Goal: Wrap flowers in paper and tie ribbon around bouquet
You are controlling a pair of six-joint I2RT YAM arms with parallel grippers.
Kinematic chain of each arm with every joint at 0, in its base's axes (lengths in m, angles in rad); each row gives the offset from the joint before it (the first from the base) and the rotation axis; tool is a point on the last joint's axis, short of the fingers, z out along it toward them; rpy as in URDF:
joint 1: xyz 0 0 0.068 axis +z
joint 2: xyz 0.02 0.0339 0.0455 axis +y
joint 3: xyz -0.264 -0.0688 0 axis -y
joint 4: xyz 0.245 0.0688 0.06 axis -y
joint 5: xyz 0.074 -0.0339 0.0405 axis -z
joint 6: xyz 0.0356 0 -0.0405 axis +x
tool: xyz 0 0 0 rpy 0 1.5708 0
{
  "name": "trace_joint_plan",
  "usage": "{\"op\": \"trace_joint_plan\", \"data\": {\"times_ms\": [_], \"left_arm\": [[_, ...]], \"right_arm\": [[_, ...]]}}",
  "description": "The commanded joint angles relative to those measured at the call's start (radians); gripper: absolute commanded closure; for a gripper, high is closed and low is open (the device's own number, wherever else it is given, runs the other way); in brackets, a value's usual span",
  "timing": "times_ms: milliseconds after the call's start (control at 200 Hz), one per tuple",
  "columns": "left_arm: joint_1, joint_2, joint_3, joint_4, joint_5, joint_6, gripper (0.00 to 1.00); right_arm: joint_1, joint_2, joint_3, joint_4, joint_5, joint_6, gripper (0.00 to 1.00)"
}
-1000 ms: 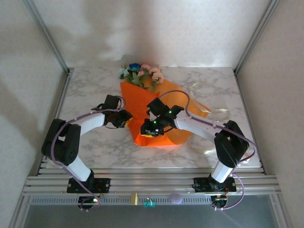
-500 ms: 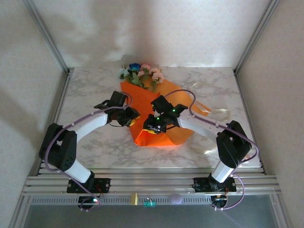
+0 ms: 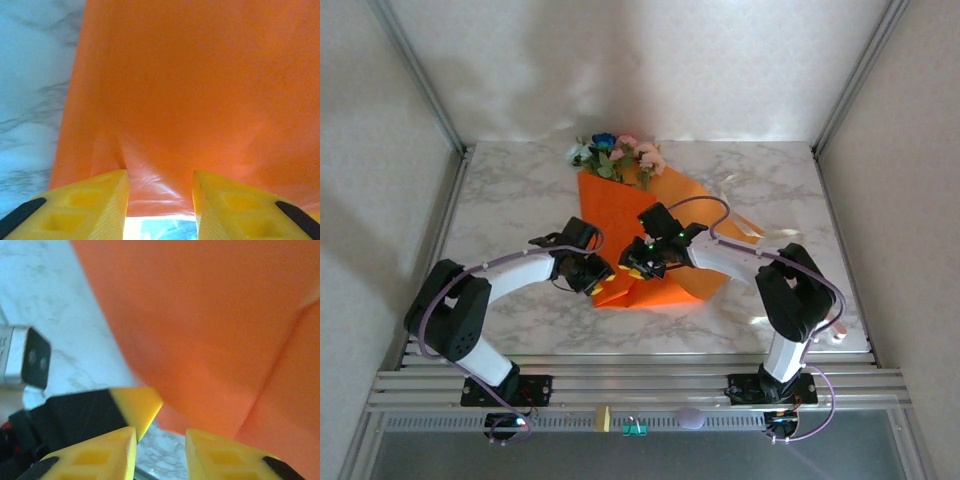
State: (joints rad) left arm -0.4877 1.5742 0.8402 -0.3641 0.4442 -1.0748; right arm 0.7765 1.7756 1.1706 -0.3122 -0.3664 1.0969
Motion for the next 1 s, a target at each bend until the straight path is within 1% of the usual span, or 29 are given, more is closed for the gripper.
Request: {"op": "trace_joint_plan", "data": {"times_ms": [0,140,215,285,435,596,736,816,896,996], "left_arm": [[-0.013,-0.038,-0.047,0.015,-0.034,-0.01,0.62],[-0.017,-0.039,-0.085,0.06,-0.036,-0.016,0.62],[-0.021,-0.023,-0.089,0.048,-0.036,-0.009,0.64],[-0.027,-0.019,-0.088,0.032,-0.046,-0.001,0.66],[-0.032,-0.052,-0.101,0.027,-0.057,-0.006,0.68],[-0.034,-0.068,-0.109,0.036,-0.055,-0.012,0.72],[-0.034,-0.086,-0.111,0.044,-0.052,-0.026,0.74],[-0.034,-0.103,-0.115,0.049,-0.054,-0.038,0.75],[-0.032,-0.144,-0.108,0.031,-0.072,-0.044,0.74],[-0.028,-0.187,-0.099,-0.028,-0.099,-0.024,0.66]], "right_arm": [[-0.005,0.001,-0.027,-0.039,0.013,-0.006,0.67],[-0.01,0.036,-0.054,-0.031,0.01,-0.047,0.7],[-0.011,0.051,-0.039,-0.053,0.016,-0.068,0.72],[-0.006,0.032,-0.033,-0.067,0.031,-0.078,0.73],[0.038,-0.011,0.006,-0.117,0.047,-0.097,0.83],[0.1,0.04,0.055,-0.099,0.008,-0.049,0.91],[0.101,0.105,0.043,-0.026,-0.029,0.027,0.94],[0.102,0.158,0.061,-0.035,-0.057,0.038,0.95],[0.1,0.2,0.04,-0.066,-0.072,0.045,0.97],[0.091,0.203,-0.036,-0.039,-0.056,0.048,0.97]]}}
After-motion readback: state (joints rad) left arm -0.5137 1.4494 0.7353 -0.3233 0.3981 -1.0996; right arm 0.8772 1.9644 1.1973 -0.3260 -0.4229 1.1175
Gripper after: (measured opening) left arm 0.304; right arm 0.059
